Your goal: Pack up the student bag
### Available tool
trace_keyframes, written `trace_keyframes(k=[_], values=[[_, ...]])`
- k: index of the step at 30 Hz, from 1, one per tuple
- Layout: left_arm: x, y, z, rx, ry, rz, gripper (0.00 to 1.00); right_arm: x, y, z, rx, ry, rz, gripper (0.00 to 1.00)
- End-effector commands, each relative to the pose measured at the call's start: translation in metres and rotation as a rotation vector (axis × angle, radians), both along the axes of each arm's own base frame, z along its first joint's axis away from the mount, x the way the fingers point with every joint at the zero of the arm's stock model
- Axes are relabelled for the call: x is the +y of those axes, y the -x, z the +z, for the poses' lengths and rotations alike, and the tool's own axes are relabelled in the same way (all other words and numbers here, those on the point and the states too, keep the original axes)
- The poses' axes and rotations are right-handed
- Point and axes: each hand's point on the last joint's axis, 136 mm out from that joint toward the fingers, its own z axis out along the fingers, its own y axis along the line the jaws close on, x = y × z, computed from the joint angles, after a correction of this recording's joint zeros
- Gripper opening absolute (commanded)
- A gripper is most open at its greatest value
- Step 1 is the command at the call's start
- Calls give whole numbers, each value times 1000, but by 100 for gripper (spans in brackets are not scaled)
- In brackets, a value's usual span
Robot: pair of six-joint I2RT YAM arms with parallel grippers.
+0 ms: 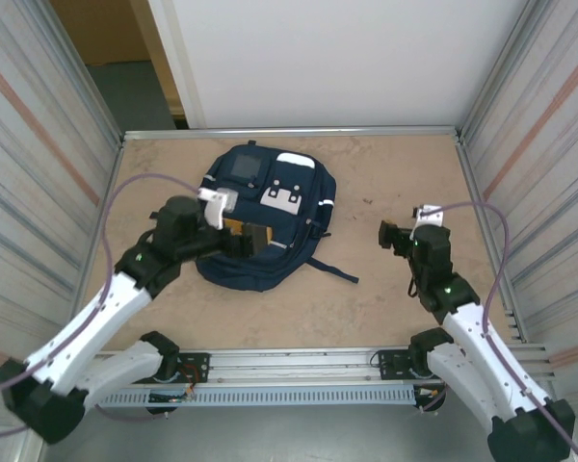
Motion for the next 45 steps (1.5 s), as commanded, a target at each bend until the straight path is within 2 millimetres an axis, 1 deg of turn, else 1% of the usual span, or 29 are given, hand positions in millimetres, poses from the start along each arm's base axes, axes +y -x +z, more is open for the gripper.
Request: trace_keyframes(k=[1, 2, 3, 5, 8, 9, 11, 13, 15, 16, 18, 21, 23, 25, 26, 27, 28, 29, 30, 31, 32, 34, 36, 37, 38, 39, 41, 43, 45], values=[[47, -27, -35, -316, -291, 169, 99, -11, 1, -17, -66, 80, 7, 99], [54, -28, -43, -390, -348, 178, 99, -9, 0, -21, -92, 64, 25, 99], [63, -30, -50, -423, -380, 214, 99, -10, -1, -24, -111, 36, 15, 99], [86, -36, -62, -465, -425, 323, 99, -16, -3, -24, -139, 16, -5, 99], [105, -42, -77, -504, -479, 338, 99, -22, -10, -26, -143, 45, 0, 99], [111, -44, -81, -508, -492, 335, 99, -25, -14, -30, -137, 48, -5, 99], [130, -53, -89, -504, -492, 375, 99, -35, -22, -40, -130, 12, -40, 99], [145, -60, -93, -504, -450, 427, 99, -39, -32, -46, -156, -23, -43, 99], [152, -65, -97, -526, -393, 440, 99, -41, -42, -54, -162, -40, -19, 99], [157, -69, -101, -520, -381, 448, 99, -39, -49, -54, -174, -47, 4, 99], [163, -76, -109, -494, -376, 450, 99, -39, -62, -58, -179, -41, 16, 99], [168, -87, -120, -457, -363, 436, 99, -34, -80, -65, -159, 0, 62, 99], [175, -95, -124, -435, -321, 460, 99, -33, -90, -79, -113, 2, 64, 99], [189, -104, -126, -399, -265, 523, 99, -30, -97, -92, -125, 24, 72, 99], [192, -107, -127, -394, -259, 533, 99, -27, -99, -89, -144, 55, 69, 99], [193, -110, -128, -383, -271, 521, 99, -27, -97, -92, -95, 82, 42, 99], [196, -113, -128, -391, -295, 525, 99, -30, -100, -96, -57, 71, 34, 99], [198, -116, -127, -407, -300, 536, 99, -34, -108, -97, -54, 55, 24, 99], [200, -118, -131, -412, -304, 542, 99, -40, -113, -100, -18, 8, 17, 99], [200, -121, -134, -421, -305, 540, 99, -45, -111, -102, 20, -41, 26, 99], [199, -123, -140, -423, -306, 526, 99, -43, -112, -101, -9, -37, 36, 99], [194, -127, -154, -424, -303, 495, 99, -41, -111, -102, 14, -21, 34, 99], [196, -135, -149, -432, -279, 485, 99, -42, -112, -101, 0, -23, 34, 99], [197, -134, -158, -362, -296, 480, 99, -42, -112, -101, 11, -26, 34, 99], [200, -139, -159, -350, -316, 508, 99, -42, -113, -101, 6, -26, 34, 99], [199, -144, -160, -347, -321, 505, 99, -41, -112, -101, 7, -26, 36, 99], [193, -148, -163, -311, -347, 467, 99, -41, -112, -101, 6, -26, 36, 99], [191, -153, -165, -305, -380, 473, 99, -41, -112, -101, 9, -26, 36, 99], [189, -154, -167, -290, -409, 481, 99, -41, -112, -102, 10, -25, 35, 99]])
